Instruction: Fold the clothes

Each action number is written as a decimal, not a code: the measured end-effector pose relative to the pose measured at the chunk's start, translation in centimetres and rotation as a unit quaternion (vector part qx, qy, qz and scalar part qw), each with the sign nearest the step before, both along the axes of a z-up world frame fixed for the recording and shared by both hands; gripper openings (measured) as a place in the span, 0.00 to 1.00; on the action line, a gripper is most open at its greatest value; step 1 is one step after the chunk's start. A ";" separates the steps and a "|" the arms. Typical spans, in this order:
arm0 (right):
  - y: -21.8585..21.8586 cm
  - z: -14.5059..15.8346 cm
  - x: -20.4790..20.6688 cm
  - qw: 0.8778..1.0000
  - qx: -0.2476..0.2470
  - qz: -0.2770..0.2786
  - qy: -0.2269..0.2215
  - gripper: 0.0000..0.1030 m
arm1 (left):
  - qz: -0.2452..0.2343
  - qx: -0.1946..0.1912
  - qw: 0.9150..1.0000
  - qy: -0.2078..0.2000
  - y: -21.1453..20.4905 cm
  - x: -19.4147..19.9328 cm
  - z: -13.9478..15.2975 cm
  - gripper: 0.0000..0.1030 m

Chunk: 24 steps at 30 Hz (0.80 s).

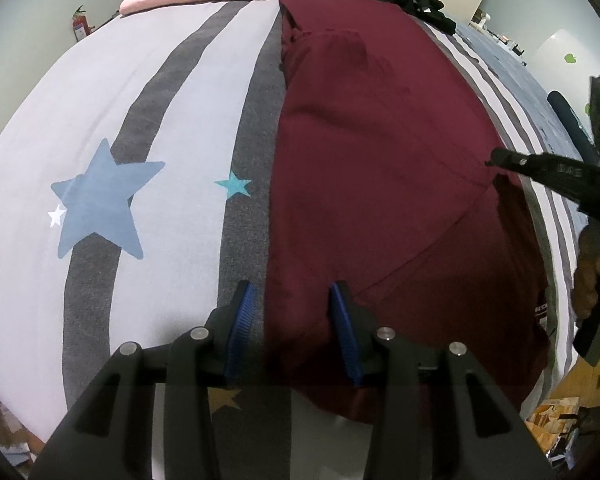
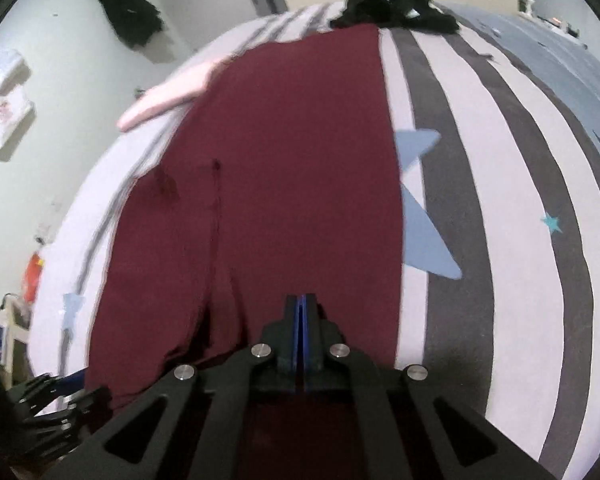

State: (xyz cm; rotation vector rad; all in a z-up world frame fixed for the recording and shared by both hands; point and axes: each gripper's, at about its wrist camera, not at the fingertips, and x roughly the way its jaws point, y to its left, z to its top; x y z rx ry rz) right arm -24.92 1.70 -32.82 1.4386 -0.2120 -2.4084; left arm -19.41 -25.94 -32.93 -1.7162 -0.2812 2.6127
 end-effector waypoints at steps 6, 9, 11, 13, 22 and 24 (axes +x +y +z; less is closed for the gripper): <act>-1.5 1.1 3.4 0.998 -0.018 0.056 0.002 0.05 | 0.002 0.000 1.000 -0.003 0.1 0.0 0.1 0.37; -2.8 0.6 5.1 0.997 -0.023 0.071 -0.011 0.05 | 0.002 -0.001 1.000 -0.004 0.2 0.1 0.1 0.37; -3.5 0.2 5.9 0.997 -0.029 0.076 -0.016 0.05 | 0.002 -0.002 1.000 -0.003 0.2 0.2 0.1 0.37; -4.0 0.1 6.1 0.996 -0.035 0.079 -0.015 0.05 | 0.002 -0.003 1.000 -0.003 0.3 0.3 0.1 0.37; -5.1 -1.1 2.7 0.999 -0.026 0.036 -0.020 0.06 | 0.002 -0.004 1.000 -0.002 0.7 0.5 0.1 0.37; -4.8 -1.4 2.4 0.999 -0.021 0.031 -0.021 0.05 | 0.002 -0.003 1.000 -0.002 0.8 0.5 0.1 0.37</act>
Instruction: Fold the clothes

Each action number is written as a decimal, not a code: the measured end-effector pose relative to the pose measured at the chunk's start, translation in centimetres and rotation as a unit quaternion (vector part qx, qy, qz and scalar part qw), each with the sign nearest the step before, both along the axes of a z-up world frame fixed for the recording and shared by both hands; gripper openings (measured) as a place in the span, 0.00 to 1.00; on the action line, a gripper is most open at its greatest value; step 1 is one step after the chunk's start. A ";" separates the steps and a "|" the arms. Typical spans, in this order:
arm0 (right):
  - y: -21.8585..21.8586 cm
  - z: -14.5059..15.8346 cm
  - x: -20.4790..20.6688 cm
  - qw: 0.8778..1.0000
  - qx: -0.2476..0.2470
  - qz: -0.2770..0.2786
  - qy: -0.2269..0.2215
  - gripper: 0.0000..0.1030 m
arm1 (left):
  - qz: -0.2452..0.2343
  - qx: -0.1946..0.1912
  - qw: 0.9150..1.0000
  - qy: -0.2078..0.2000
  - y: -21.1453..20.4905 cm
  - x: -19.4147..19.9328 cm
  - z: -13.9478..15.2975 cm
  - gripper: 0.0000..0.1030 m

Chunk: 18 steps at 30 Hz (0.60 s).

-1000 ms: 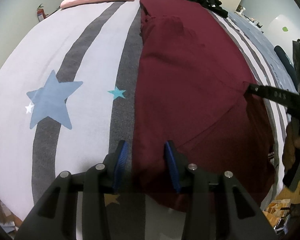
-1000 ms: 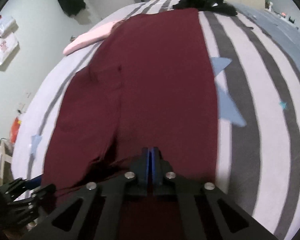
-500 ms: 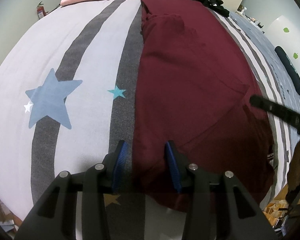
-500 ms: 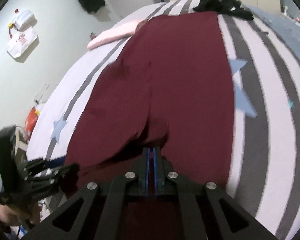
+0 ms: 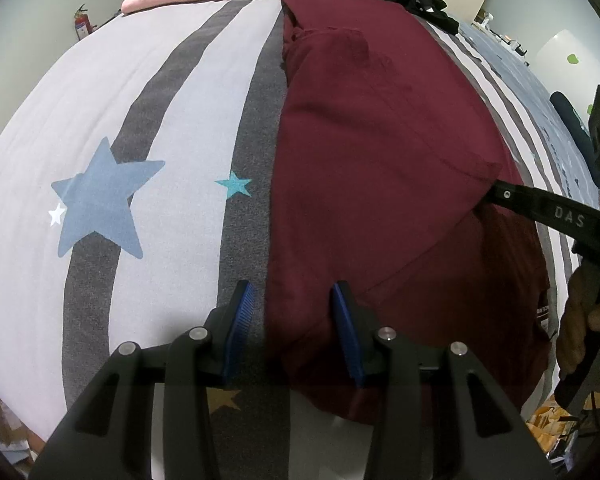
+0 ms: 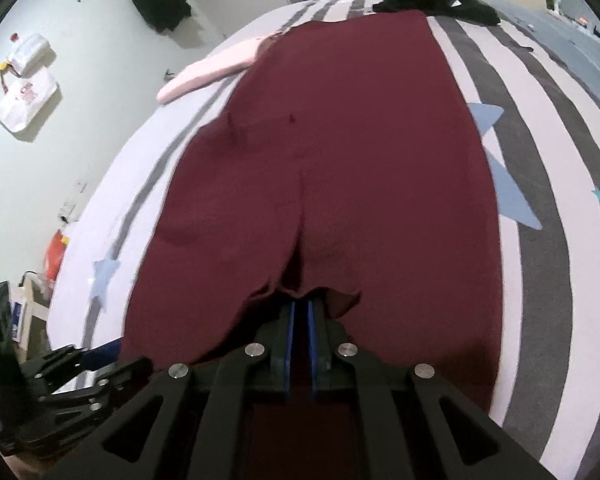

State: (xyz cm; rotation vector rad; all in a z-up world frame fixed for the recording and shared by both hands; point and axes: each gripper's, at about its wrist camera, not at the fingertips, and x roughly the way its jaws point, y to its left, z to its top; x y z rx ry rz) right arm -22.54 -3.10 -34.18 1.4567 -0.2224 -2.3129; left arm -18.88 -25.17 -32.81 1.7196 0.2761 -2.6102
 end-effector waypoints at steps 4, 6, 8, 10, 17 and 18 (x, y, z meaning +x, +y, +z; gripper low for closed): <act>1.0 -0.2 -0.6 1.000 0.012 -0.019 0.002 0.00 | -0.001 0.001 1.000 0.000 0.2 0.0 -0.1 0.37; 1.5 -0.1 -0.8 0.999 0.023 -0.035 0.009 0.00 | -0.002 0.001 1.000 -0.001 0.3 0.0 -0.1 0.38; 3.1 0.0 -1.3 0.997 0.023 -0.070 0.008 0.02 | -0.002 0.001 1.000 -0.002 0.5 0.0 -0.1 0.38; 5.0 -0.1 -1.9 0.995 0.013 -0.104 0.001 0.02 | -0.002 0.001 1.000 -0.003 0.6 0.0 -0.1 0.38; 3.4 1.2 -0.5 0.999 0.014 -0.021 0.033 0.39 | 0.002 0.002 1.000 -0.004 1.0 0.1 -0.1 0.38; 2.8 1.4 -0.1 0.999 0.020 -0.011 0.041 0.48 | 0.003 0.002 1.000 -0.004 1.1 0.1 -0.2 0.38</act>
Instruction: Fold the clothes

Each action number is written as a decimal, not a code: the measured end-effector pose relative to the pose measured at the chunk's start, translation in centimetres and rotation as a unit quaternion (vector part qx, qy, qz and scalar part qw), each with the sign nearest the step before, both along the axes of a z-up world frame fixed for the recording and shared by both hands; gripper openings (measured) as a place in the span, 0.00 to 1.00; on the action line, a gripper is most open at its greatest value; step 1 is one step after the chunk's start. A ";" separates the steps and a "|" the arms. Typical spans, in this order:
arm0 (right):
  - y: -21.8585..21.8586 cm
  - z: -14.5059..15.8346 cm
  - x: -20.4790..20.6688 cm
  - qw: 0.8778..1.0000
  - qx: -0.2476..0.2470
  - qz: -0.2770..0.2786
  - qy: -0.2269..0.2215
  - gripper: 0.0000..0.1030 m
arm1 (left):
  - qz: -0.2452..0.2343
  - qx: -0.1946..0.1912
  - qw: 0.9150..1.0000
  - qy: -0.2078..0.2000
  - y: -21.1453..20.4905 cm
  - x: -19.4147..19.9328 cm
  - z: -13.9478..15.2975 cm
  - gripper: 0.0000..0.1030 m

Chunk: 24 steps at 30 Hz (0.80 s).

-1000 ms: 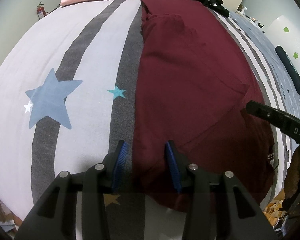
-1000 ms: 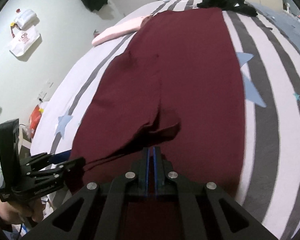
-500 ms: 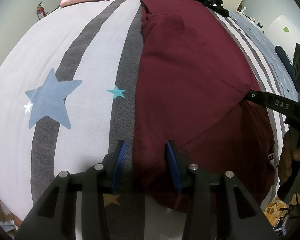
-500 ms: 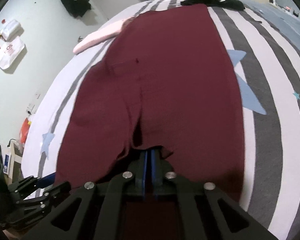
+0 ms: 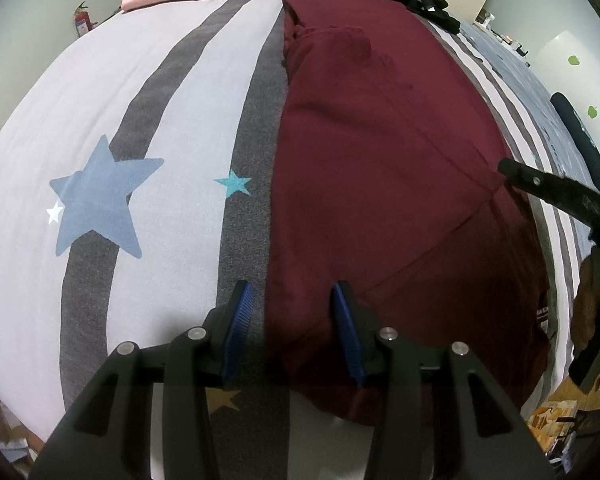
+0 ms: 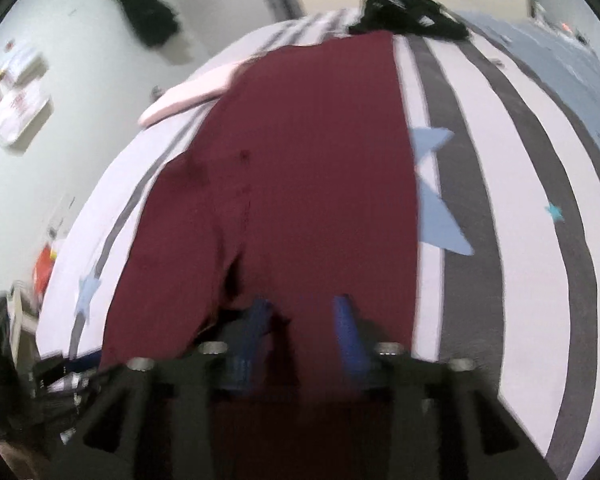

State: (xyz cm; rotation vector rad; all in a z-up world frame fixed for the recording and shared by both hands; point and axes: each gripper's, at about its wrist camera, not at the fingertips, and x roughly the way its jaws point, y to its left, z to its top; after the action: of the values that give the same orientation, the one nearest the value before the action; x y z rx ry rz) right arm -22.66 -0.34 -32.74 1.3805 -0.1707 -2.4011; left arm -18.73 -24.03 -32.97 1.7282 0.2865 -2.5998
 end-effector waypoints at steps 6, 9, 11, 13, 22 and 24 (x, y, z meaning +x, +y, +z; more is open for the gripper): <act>-2.2 -0.6 0.9 0.999 0.028 0.040 0.018 0.49 | 0.000 0.000 1.000 -0.003 0.5 0.0 0.0 0.39; -1.6 -1.3 0.4 0.999 0.026 0.030 0.015 0.49 | 0.000 0.000 1.000 -0.003 0.8 0.0 0.0 0.39; -1.7 -1.4 -0.2 0.999 0.039 0.017 0.020 0.48 | 0.000 0.000 1.000 -0.003 1.0 0.1 0.0 0.39; -1.4 -1.4 -0.9 0.998 0.050 0.005 0.023 0.43 | 0.001 0.001 1.000 -0.004 1.1 0.1 0.0 0.39; 1.3 -0.7 -2.5 0.999 0.012 -0.029 0.007 0.33 | 0.017 0.011 1.000 -0.007 2.0 -0.5 0.7 0.39; 1.2 -0.2 -2.2 1.000 -0.009 -0.024 0.001 0.33 | 0.017 0.008 1.000 0.007 2.4 -0.8 1.5 0.39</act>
State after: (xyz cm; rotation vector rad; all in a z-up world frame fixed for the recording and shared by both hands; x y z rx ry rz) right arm -24.88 0.85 -32.98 1.3814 -0.2260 -2.4337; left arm -19.56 -21.68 -31.51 1.6950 0.3359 -2.5937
